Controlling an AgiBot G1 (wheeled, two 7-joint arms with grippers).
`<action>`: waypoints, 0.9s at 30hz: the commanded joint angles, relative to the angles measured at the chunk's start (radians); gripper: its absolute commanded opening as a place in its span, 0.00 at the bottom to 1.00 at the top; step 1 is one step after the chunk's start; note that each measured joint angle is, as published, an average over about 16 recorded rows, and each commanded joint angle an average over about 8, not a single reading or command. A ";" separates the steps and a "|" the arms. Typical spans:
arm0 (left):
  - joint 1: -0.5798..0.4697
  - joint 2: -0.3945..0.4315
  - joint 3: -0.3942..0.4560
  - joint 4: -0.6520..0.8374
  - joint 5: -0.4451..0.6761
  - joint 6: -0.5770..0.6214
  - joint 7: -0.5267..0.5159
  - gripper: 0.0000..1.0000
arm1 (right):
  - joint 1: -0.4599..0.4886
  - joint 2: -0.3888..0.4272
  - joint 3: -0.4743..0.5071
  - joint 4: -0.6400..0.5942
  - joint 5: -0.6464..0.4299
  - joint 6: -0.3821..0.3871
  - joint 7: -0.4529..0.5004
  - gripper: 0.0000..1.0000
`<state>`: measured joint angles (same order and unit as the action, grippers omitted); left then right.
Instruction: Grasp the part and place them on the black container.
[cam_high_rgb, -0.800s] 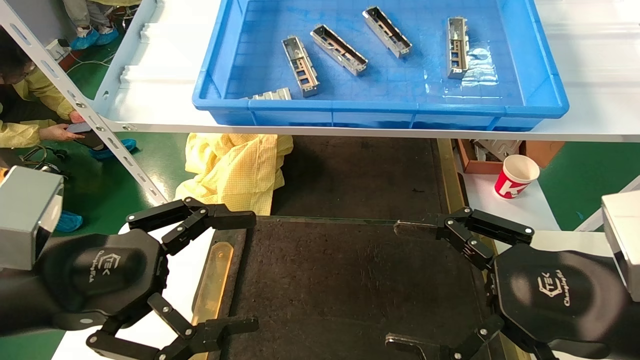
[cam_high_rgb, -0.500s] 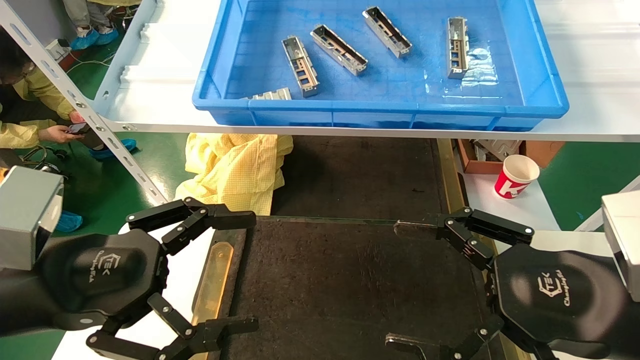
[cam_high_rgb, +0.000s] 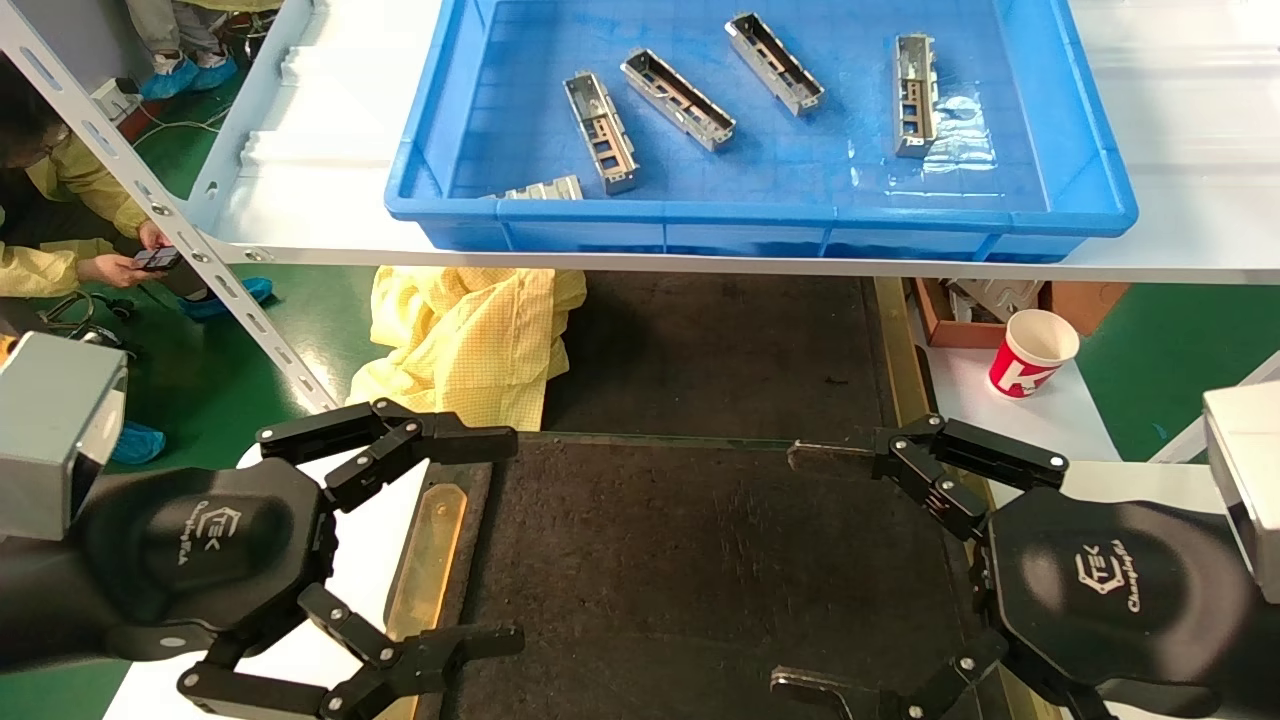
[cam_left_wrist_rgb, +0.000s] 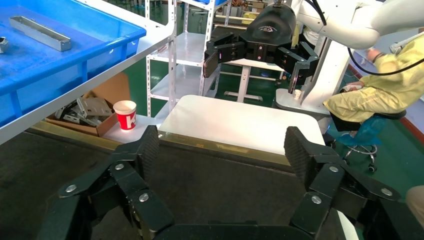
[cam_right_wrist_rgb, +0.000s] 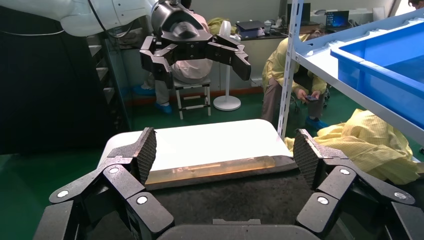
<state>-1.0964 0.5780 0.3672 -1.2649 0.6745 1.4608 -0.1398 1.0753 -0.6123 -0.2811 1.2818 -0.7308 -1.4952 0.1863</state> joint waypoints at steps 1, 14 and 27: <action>0.000 0.000 0.000 0.000 0.000 0.000 0.000 0.00 | 0.000 0.000 0.000 0.000 0.000 0.000 0.000 1.00; 0.000 0.000 0.000 0.000 0.000 0.000 0.000 0.00 | 0.056 -0.007 -0.006 -0.011 -0.022 0.015 0.024 1.00; 0.000 0.000 0.000 0.000 0.000 0.000 0.000 0.00 | 0.464 -0.137 -0.095 -0.298 -0.244 0.093 0.122 1.00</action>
<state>-1.0965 0.5781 0.3674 -1.2646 0.6744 1.4609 -0.1397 1.5359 -0.7535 -0.3779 0.9744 -0.9761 -1.4025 0.2952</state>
